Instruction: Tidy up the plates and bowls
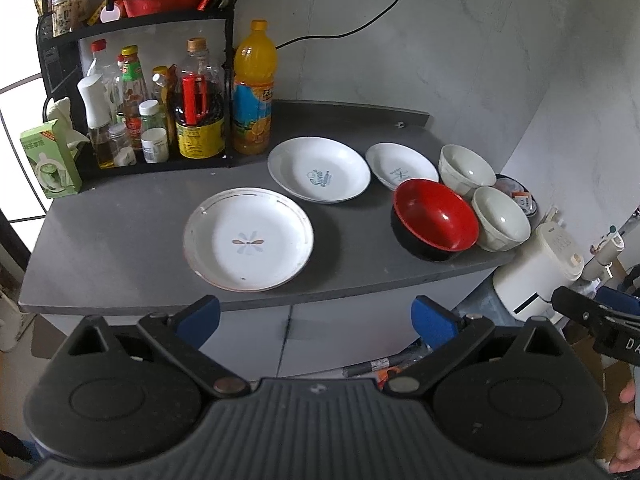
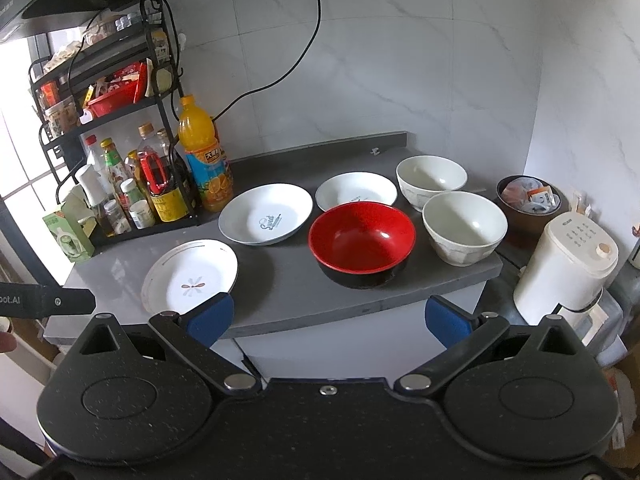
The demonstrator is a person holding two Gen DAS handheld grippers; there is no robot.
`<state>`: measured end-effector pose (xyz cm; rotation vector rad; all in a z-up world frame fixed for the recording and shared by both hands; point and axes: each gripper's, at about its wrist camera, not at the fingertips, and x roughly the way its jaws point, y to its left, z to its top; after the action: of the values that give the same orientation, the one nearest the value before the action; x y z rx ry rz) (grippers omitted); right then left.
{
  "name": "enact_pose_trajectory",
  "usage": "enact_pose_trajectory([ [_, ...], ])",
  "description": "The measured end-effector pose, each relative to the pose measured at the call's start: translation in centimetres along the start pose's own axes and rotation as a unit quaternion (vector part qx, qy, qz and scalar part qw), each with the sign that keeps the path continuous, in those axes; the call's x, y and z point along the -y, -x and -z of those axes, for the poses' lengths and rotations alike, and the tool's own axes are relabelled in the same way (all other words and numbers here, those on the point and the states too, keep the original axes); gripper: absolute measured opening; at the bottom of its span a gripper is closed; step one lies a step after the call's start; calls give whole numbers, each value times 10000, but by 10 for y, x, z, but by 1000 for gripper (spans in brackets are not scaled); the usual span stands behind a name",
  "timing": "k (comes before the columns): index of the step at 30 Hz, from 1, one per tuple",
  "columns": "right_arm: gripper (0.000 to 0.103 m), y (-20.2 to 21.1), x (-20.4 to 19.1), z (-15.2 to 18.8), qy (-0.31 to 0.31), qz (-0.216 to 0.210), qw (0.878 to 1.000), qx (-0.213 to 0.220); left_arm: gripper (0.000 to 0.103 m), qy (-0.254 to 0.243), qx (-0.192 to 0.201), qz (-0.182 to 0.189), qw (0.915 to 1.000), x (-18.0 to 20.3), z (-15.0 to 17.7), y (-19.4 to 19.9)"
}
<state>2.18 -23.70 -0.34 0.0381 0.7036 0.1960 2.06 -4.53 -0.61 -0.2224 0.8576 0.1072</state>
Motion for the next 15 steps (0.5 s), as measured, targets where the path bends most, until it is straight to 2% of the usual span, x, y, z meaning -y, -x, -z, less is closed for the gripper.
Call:
enact_pose_trajectory([
  [8, 103, -7, 37, -5, 138, -126, 9998, -118, 101, 257, 66, 50, 9996, 36, 1, -10],
  [15, 103, -11, 68, -11, 35, -223, 9996, -163, 101, 286, 127, -31, 9995, 65, -3, -12],
])
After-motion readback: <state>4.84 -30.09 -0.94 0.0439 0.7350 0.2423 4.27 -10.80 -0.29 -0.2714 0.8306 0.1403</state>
